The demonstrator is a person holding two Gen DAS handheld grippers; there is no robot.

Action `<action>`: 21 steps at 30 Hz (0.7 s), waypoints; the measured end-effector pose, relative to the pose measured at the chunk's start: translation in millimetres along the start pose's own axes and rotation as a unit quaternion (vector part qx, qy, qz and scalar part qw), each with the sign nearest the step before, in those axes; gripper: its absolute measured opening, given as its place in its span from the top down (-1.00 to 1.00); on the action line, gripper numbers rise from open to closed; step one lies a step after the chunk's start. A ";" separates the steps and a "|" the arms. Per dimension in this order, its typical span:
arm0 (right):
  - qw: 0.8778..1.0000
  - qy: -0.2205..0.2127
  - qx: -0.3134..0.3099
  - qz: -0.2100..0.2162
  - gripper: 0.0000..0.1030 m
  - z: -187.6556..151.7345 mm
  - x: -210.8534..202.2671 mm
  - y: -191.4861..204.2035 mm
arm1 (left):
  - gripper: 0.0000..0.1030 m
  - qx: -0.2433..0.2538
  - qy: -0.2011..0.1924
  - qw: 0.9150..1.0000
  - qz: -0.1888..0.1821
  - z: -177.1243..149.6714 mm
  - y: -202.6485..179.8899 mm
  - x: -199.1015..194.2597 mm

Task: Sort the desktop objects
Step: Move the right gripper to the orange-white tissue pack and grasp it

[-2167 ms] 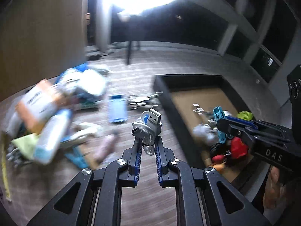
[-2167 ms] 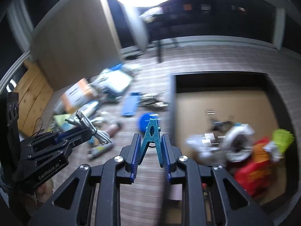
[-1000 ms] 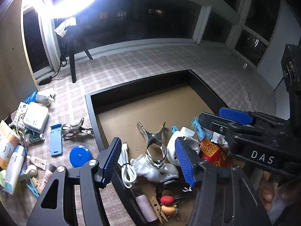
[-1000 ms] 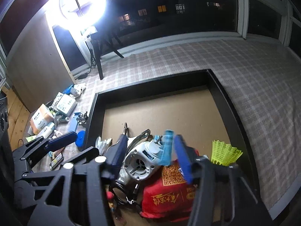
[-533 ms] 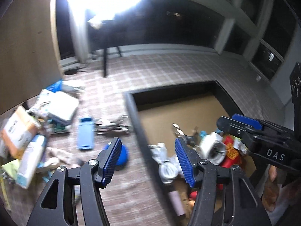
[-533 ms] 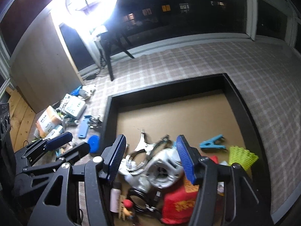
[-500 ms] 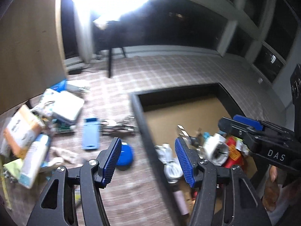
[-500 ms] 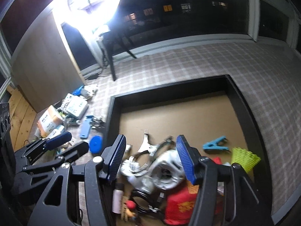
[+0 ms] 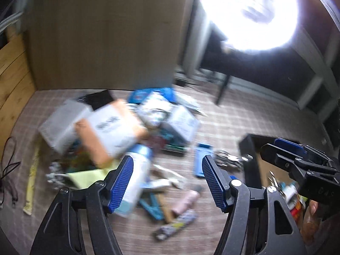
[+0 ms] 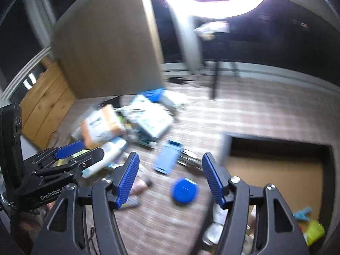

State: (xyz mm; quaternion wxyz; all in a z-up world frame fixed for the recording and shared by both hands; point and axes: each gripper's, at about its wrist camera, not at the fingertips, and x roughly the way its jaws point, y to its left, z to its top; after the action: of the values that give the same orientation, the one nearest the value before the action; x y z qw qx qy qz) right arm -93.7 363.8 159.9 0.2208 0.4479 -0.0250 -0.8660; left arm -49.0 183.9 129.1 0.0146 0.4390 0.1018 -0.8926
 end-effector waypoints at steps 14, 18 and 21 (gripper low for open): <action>0.985 0.072 -0.140 0.070 -0.19 58.9 116.9 104.7 | -0.27 -0.085 0.013 0.996 0.034 4.8 88.4 32.2; 0.981 0.096 -0.144 0.086 -0.19 66.7 144.2 111.1 | -0.27 -0.087 0.020 0.996 0.030 4.7 90.8 44.9; 0.978 0.105 -0.157 0.087 -0.19 69.2 159.8 117.7 | -0.27 -0.091 0.021 0.995 0.030 5.6 93.3 50.4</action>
State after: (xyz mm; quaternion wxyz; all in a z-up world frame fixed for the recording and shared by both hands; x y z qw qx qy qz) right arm -185.9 182.4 107.4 0.3645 0.4918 0.0956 -0.7850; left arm -73.5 94.6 77.0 0.0795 0.4574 0.1697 -0.8693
